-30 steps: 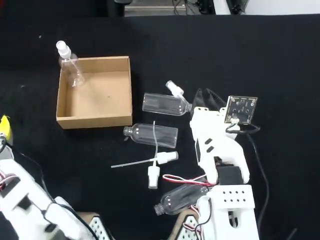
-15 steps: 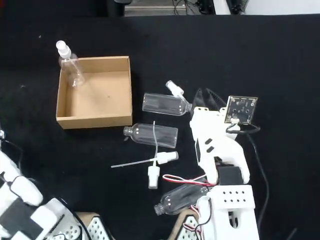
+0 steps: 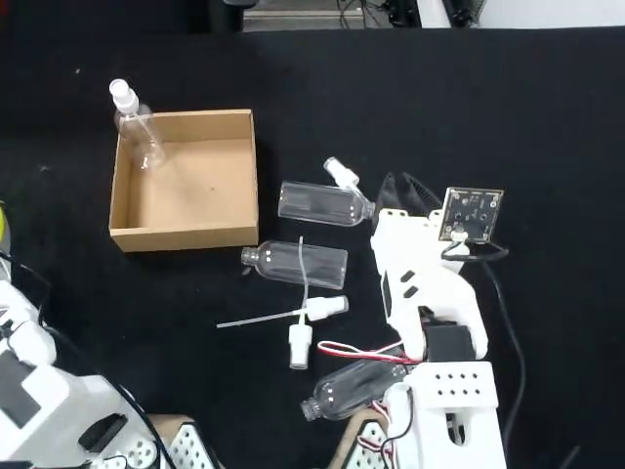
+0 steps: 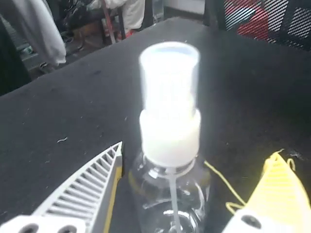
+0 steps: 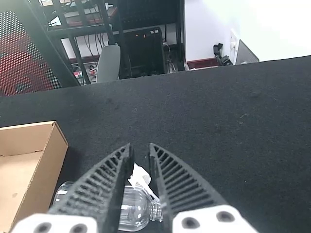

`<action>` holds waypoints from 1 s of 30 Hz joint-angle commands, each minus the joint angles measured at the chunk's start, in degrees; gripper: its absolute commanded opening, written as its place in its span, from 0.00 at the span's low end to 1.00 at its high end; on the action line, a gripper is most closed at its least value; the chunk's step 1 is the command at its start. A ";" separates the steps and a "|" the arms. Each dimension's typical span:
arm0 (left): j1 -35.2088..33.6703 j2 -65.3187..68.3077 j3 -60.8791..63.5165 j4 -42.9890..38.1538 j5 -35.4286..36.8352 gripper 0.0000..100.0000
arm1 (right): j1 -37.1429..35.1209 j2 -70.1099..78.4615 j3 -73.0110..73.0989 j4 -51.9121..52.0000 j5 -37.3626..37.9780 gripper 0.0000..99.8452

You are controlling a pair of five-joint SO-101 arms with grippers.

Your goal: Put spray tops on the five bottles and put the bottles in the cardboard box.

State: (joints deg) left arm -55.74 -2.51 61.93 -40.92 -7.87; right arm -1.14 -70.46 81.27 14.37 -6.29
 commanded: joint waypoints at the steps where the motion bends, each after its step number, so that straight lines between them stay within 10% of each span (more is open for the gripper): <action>1: 0.57 2.29 -5.23 -2.11 0.18 0.42 | 0.62 0.48 -0.22 -1.41 0.18 0.04; 15: 0.57 7.82 -8.66 -2.11 0.53 0.41 | 0.62 0.48 -0.22 -1.49 0.18 0.04; 25: 3.03 8.09 -8.04 -2.11 0.70 0.03 | 0.62 0.48 -0.22 -1.49 0.18 0.04; 30: 3.56 7.56 -7.08 -2.20 0.70 0.04 | 0.62 0.48 -0.22 -1.49 0.18 0.04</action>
State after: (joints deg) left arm -53.19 5.93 56.31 -41.89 -7.87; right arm -1.14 -70.46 81.27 14.37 -6.29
